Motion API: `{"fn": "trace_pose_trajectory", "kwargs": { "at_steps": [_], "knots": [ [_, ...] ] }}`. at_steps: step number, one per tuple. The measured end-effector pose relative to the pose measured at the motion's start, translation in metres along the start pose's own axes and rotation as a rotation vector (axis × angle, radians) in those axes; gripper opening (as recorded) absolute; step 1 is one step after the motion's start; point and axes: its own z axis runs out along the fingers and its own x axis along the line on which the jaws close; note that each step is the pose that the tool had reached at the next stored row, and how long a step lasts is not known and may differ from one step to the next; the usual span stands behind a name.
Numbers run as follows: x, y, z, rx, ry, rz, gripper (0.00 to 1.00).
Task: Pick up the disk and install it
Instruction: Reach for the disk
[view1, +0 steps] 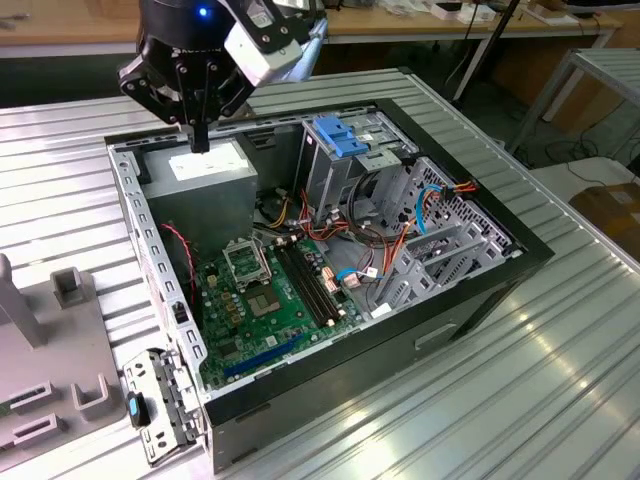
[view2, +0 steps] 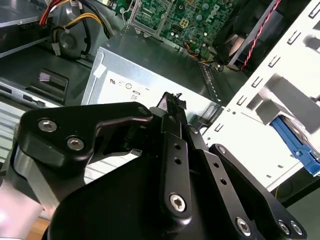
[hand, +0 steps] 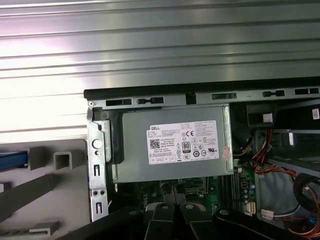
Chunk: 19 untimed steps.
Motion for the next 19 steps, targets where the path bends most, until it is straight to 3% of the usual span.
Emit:
{"fn": "trace_pose_trajectory", "kwargs": {
  "at_steps": [2, 4, 6, 12, 17, 19],
  "knots": [
    [0.0032, -0.0002, -0.0001, 0.0000, 0.0000, 0.000, 0.11],
    [0.0103, -0.0007, -0.0003, 0.0000, 0.0000, 0.000, 0.11],
    [0.0220, -0.0001, -0.0006, 0.0000, 0.0000, 0.000, 0.11],
    [0.0399, 0.0057, -0.0007, 0.0000, 0.0000, 0.000, 0.11],
    [0.0633, 0.0056, -0.0013, 0.0000, 0.0000, 0.000, 0.11],
    [0.0768, 0.0052, -0.0016, -0.0001, -0.0001, 0.000, 0.11]
  ]
}}
